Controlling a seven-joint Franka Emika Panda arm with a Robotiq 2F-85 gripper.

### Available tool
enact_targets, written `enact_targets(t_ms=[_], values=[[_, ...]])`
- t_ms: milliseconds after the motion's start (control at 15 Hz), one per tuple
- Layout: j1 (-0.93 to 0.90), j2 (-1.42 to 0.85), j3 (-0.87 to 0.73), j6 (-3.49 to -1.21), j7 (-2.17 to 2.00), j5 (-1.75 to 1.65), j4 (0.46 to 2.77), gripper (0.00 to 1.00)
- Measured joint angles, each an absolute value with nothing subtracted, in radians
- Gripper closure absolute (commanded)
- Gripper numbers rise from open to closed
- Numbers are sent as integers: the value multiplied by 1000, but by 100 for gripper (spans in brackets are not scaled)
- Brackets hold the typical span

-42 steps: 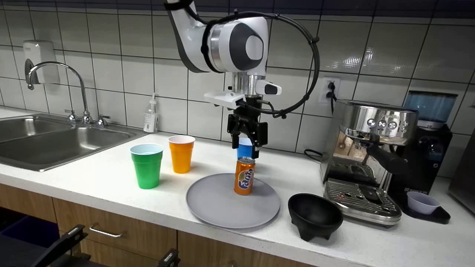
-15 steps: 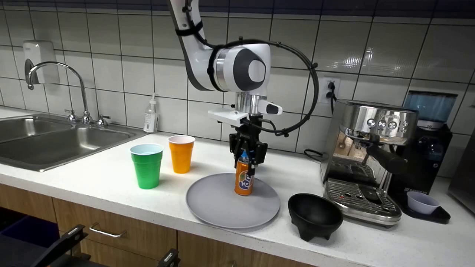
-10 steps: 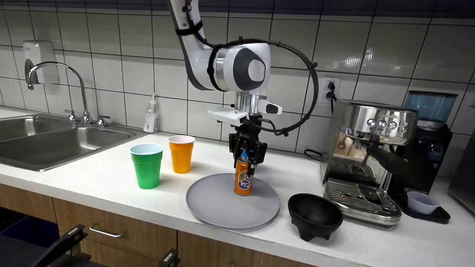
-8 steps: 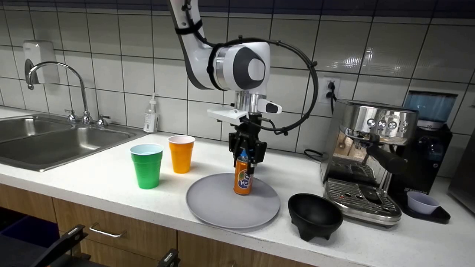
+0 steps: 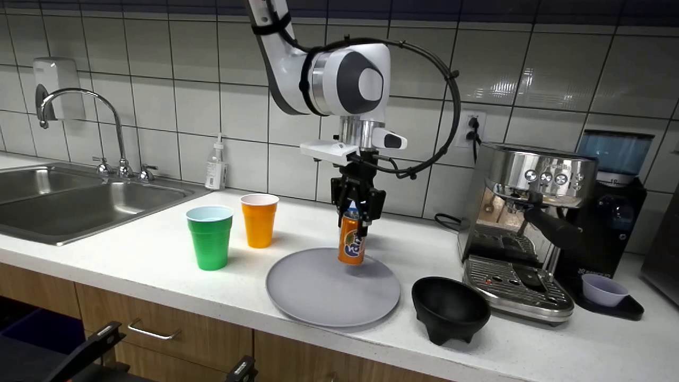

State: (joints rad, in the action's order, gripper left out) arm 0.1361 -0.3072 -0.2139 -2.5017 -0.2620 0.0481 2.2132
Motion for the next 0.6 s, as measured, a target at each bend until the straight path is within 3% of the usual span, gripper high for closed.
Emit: enact_targets(t_ms=[600], values=[[193, -333, -222, -2482, -262, 91, 2121, 62]])
